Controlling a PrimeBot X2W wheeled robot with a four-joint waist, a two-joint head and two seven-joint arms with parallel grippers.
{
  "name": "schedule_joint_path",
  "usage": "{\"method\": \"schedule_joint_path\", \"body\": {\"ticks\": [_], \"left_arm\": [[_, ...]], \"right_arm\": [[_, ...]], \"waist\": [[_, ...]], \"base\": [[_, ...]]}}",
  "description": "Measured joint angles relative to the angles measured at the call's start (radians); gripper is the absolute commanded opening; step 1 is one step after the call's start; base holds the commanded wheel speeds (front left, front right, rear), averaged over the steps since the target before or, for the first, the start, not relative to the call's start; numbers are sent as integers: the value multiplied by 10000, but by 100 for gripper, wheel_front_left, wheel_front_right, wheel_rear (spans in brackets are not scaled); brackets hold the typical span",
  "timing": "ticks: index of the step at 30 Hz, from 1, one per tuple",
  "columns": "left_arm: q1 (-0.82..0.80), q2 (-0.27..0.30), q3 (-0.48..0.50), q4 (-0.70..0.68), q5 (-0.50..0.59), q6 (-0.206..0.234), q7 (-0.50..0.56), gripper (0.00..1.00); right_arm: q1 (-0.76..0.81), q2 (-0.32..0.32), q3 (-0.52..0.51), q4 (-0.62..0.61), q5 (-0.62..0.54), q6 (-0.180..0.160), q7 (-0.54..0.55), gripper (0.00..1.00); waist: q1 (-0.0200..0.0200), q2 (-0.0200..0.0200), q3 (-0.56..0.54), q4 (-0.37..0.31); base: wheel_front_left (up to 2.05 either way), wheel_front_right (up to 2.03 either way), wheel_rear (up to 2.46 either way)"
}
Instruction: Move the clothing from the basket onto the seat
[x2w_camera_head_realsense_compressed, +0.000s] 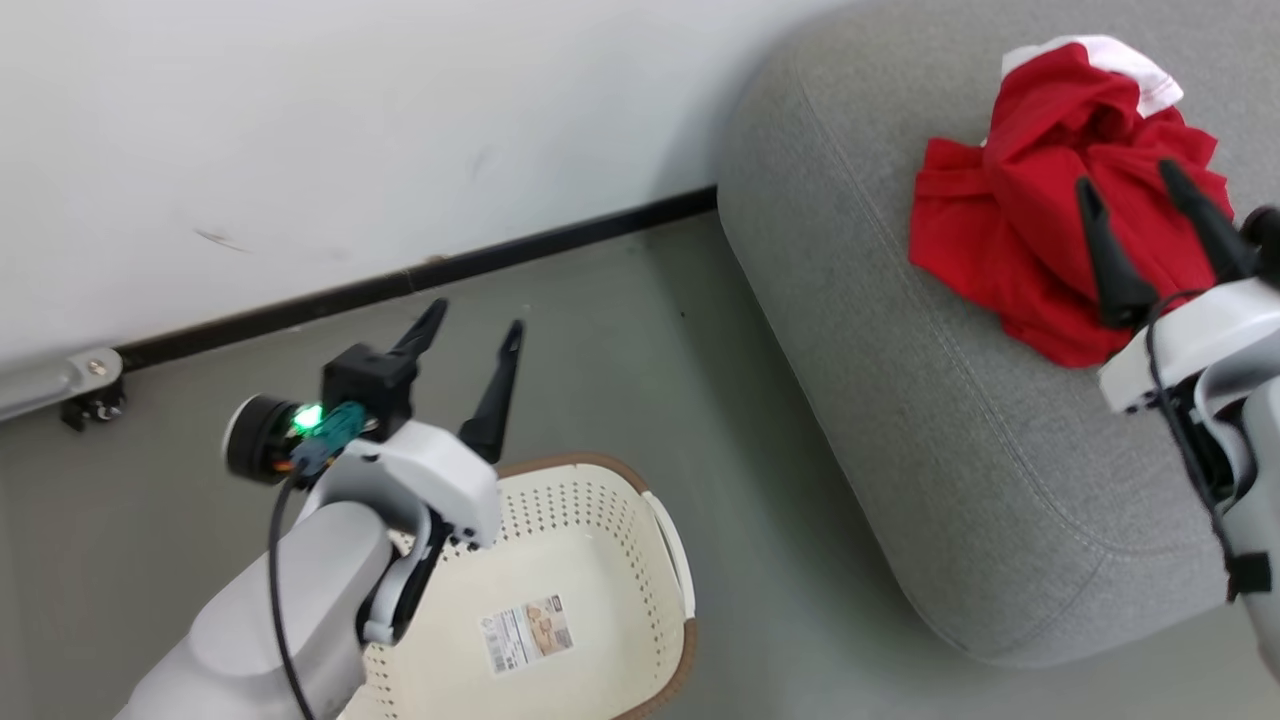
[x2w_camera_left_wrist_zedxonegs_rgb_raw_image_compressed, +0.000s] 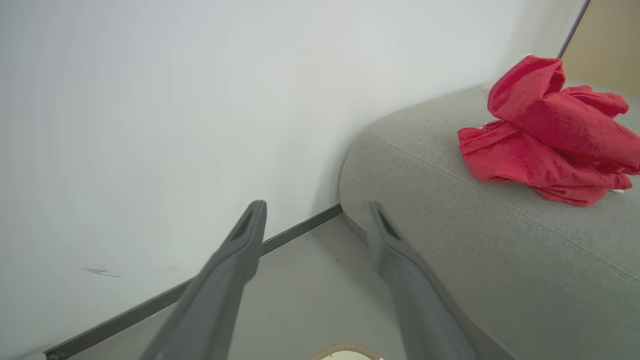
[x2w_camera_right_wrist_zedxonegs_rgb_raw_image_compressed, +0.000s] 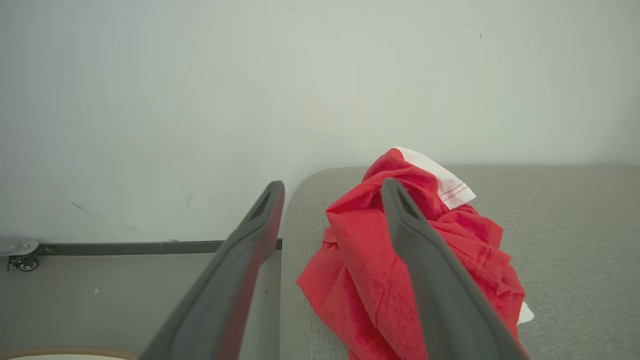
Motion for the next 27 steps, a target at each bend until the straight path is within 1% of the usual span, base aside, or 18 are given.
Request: {"method": "schedule_joint_path", "body": {"ticks": [4, 9, 14, 27], "left_arm": [[470, 201, 362, 21, -245, 144, -127, 100], [1189, 449, 773, 36, -564, 309, -199, 100], [1921, 671, 1290, 23, -840, 554, -284, 100], [3432, 1160, 2347, -449, -903, 1074, -339, 100]], "right_arm": [[502, 213, -109, -316, -17, 0, 0, 100], [1139, 324, -360, -640, -65, 0, 0, 100], [1818, 573, -545, -1007, -242, 0, 2, 100], [3653, 1333, -1057, -1820, -803, 0, 0, 100]], "waist": [[0, 0, -324, 192], [1, 0, -720, 444], [0, 0, -1101, 703], [0, 0, -1948, 1369]], "base": [[0, 0, 0], [0, 0, 0], [0, 0, 0], [0, 0, 0]]}}
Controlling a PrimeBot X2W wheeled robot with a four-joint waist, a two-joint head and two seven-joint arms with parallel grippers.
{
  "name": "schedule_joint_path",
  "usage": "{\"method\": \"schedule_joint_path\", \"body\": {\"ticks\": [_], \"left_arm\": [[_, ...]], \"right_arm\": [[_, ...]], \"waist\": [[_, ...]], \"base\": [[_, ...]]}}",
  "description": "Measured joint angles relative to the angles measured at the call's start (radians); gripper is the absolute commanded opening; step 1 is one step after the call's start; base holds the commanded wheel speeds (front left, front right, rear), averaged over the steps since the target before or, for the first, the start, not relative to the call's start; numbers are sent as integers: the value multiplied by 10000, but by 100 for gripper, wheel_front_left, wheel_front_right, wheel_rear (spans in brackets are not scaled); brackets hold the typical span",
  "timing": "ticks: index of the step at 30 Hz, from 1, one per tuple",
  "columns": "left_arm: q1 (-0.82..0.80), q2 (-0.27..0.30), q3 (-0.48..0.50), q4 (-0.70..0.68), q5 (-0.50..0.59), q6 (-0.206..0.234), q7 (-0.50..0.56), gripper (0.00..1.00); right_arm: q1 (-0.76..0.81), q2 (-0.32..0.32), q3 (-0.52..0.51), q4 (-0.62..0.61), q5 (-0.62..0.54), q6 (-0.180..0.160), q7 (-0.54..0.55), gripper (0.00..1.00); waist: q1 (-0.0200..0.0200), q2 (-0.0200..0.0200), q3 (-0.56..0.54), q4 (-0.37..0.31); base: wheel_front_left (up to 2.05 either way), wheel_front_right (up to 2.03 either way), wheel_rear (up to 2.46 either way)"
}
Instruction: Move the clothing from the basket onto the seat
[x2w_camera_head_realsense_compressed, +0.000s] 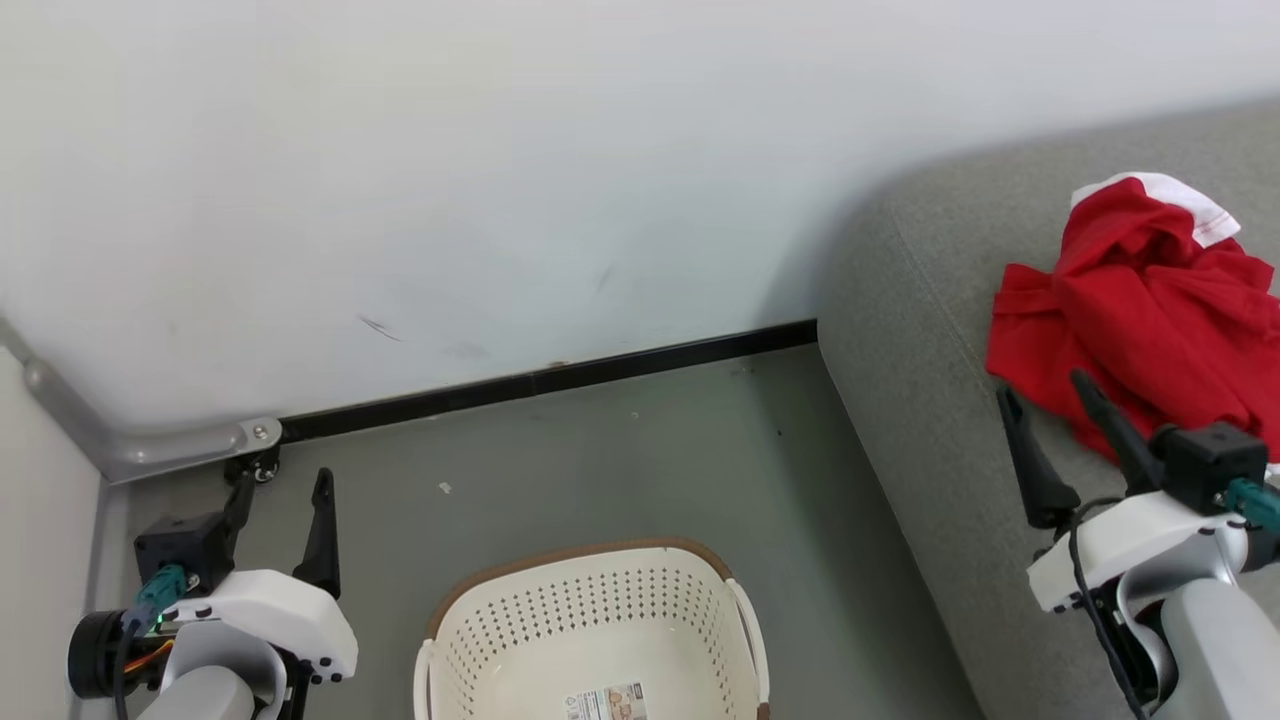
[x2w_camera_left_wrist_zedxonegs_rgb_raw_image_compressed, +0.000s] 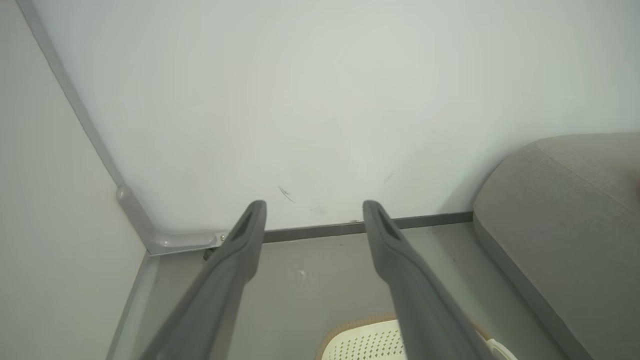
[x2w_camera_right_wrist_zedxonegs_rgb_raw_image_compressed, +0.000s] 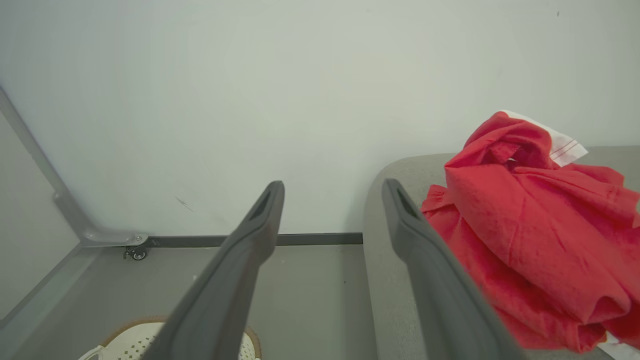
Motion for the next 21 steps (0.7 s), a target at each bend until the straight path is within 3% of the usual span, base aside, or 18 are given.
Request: {"method": "schedule_joint_path", "body": {"ticks": [21], "left_arm": [[1594, 268, 1269, -1243, 464, 259, 0, 100]], "right_arm": [[1864, 851, -485, -1080, -938, 0, 2, 100]], "waist": [[0, 0, -812, 775]], "base": [[0, 0, 0]]}}
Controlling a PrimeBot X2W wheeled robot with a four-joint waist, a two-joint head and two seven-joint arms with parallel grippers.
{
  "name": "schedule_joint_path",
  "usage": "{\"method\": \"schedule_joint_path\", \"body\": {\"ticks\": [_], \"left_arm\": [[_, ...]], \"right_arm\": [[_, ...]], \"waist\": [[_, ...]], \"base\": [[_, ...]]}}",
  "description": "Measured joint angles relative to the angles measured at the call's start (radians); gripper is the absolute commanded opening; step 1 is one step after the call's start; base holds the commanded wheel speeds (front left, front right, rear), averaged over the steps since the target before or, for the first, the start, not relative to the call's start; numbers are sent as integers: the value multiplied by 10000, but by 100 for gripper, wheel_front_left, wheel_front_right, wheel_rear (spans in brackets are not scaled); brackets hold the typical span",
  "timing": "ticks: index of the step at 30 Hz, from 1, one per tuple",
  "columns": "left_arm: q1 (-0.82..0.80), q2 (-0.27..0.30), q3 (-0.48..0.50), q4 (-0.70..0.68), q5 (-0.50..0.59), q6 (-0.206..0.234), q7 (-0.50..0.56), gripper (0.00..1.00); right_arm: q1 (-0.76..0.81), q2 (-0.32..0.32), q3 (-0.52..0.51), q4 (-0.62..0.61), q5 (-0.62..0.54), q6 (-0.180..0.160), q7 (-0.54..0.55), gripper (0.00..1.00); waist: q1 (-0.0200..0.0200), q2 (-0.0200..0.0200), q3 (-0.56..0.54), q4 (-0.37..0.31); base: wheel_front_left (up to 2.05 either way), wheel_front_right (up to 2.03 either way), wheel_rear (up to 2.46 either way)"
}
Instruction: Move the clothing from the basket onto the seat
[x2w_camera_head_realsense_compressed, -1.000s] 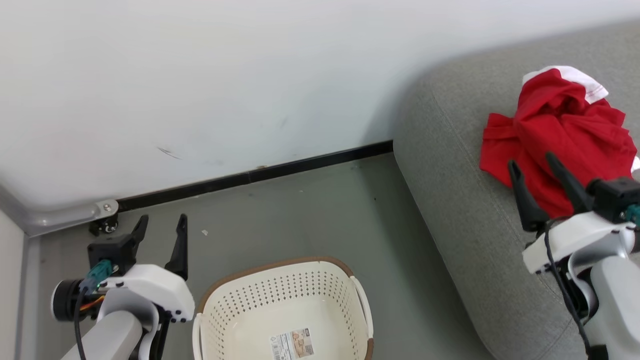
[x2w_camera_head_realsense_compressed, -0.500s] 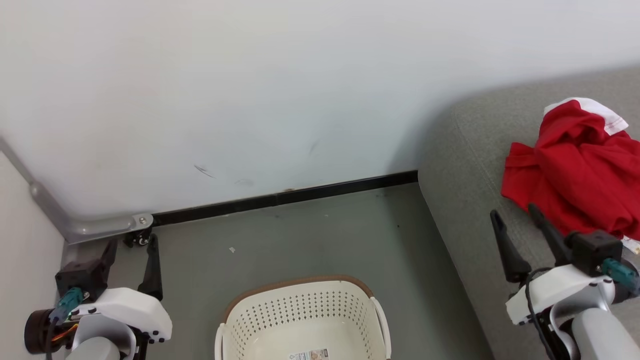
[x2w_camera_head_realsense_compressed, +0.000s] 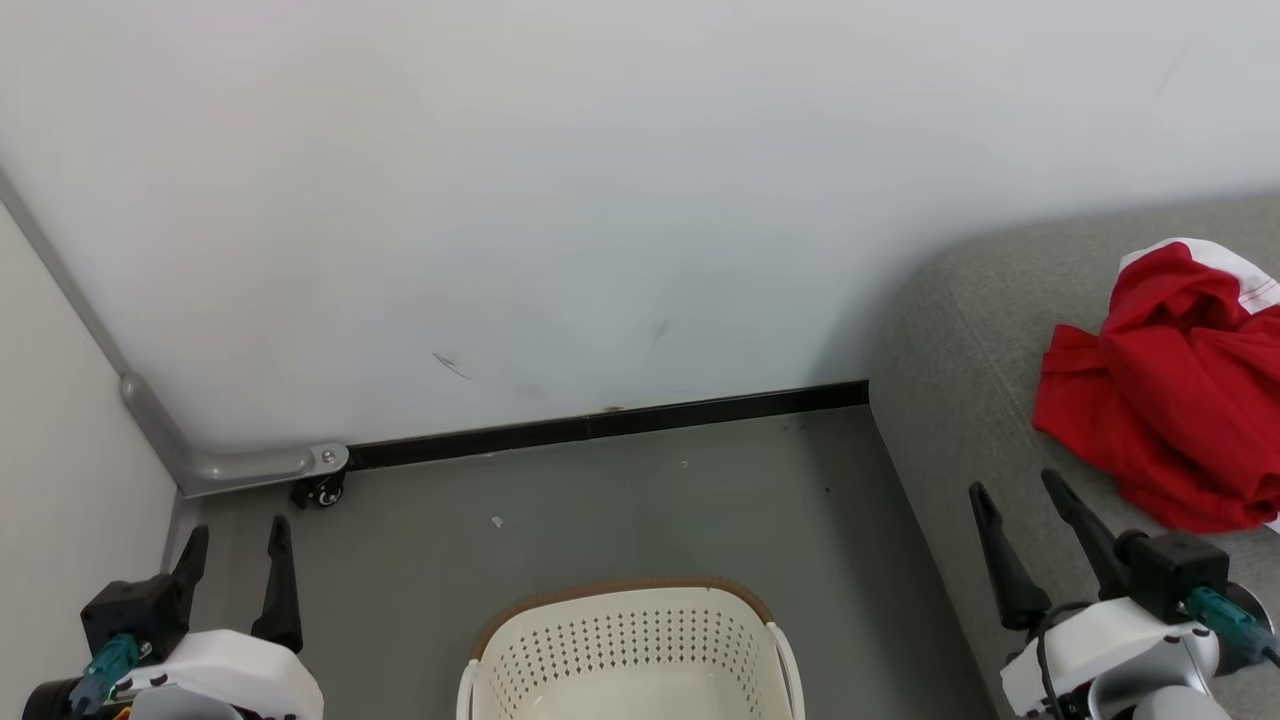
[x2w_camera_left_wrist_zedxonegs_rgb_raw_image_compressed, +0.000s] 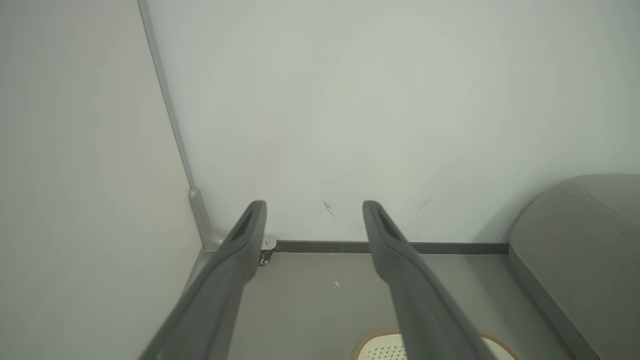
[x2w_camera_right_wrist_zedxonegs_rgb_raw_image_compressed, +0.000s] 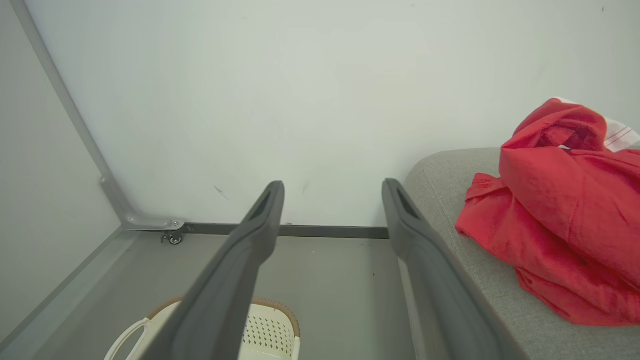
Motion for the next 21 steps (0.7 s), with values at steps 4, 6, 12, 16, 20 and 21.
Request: {"method": "schedule_joint_path", "body": {"ticks": [4, 6, 12, 16, 20, 21], "left_arm": [[305, -8, 188, -136, 46, 2, -2, 100], [439, -8, 249, -198, 128, 2, -2, 100], [696, -17, 295, -395, 314, 4, -2, 100], [867, -40, 307, -462, 407, 90, -2, 100], [979, -44, 380, -579, 495, 90, -2, 100], [979, -46, 384, -602, 518, 90, -2, 100]], "right_arm": [[314, 140, -182, -184, -102, 0, 0, 100], [483, 198, -255, -261, -165, 0, 0, 100], [784, 307, -368, -558, -173, 0, 0, 100], [907, 355, -384, -723, -174, 0, 0, 100], [933, 407, -447, -945, -267, 0, 0, 100], [949, 420, -466, -982, -268, 0, 2, 100]], "waist": [[0, 0, -93, 84], [0, 0, -129, 119], [-1, 0, -172, 196], [0, -1, -141, 218], [-1, 0, -67, 240], [0, 0, -53, 249]], "base": [[0, 0, 0], [0, 0, 0], [0, 0, 0], [0, 0, 0], [0, 0, 0], [0, 0, 0]]}}
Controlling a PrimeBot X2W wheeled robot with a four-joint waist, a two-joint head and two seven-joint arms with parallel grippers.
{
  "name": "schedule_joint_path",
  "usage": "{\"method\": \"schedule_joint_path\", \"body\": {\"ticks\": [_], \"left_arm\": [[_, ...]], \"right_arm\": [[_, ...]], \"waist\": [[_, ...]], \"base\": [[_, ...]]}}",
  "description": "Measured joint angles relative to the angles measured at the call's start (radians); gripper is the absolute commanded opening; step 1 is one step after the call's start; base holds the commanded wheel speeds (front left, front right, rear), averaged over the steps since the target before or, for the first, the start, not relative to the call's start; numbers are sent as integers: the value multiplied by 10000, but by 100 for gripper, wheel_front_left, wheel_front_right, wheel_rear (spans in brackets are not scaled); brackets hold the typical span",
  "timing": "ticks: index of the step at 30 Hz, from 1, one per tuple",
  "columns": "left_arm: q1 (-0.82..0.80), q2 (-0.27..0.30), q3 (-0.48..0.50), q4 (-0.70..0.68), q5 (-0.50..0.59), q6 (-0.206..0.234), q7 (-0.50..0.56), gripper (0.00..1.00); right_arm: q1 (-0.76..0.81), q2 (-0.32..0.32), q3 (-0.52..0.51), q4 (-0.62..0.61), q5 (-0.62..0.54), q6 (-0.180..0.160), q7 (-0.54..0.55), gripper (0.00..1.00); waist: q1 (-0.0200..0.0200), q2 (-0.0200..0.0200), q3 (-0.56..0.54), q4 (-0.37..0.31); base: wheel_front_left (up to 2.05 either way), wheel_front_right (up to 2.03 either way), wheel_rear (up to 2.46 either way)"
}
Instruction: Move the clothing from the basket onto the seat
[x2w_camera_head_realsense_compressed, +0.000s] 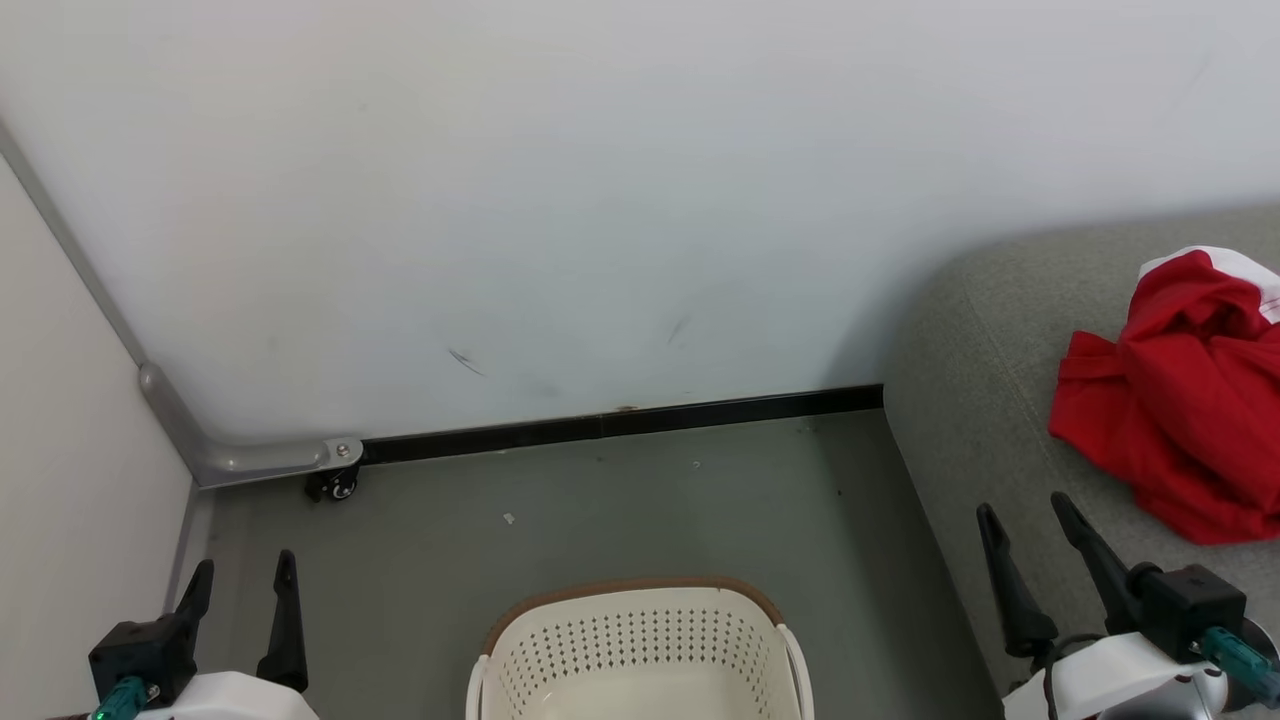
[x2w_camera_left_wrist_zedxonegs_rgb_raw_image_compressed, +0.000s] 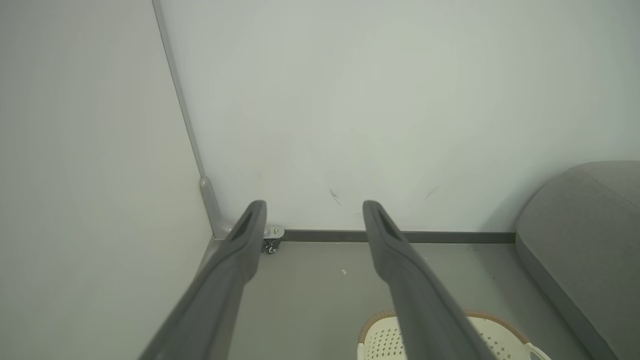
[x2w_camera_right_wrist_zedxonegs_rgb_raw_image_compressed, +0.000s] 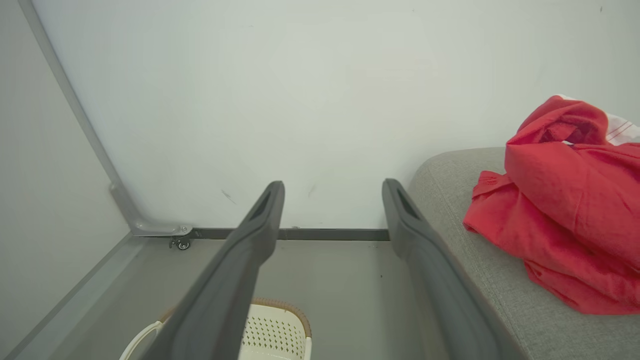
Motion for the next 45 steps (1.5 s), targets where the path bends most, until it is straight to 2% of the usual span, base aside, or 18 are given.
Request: {"method": "schedule_joint_path", "body": {"ticks": [30, 31, 37, 45], "left_arm": [[-1, 161, 17, -178, 435, 104, -8, 100], [3, 148, 6, -153, 431, 98, -6, 0], [429, -531, -253, 240, 382, 71, 21, 0], [440, -694, 123, 226, -345, -215, 274, 0]], "right_arm": [[384, 58, 98, -539, 25, 0, 130, 100], [415, 61, 111, -514, 25, 0, 130, 0], [835, 213, 222, 79, 35, 0, 130, 0], [820, 211, 224, 98, 895, 0, 159, 0]], "waist": [[0, 0, -13, 301], [0, 0, -18, 308], [0, 0, -16, 310], [0, 0, 11, 314]], "base": [[0, 0, 0], [0, 0, 0], [0, 0, 0], [0, 0, 0]]}}
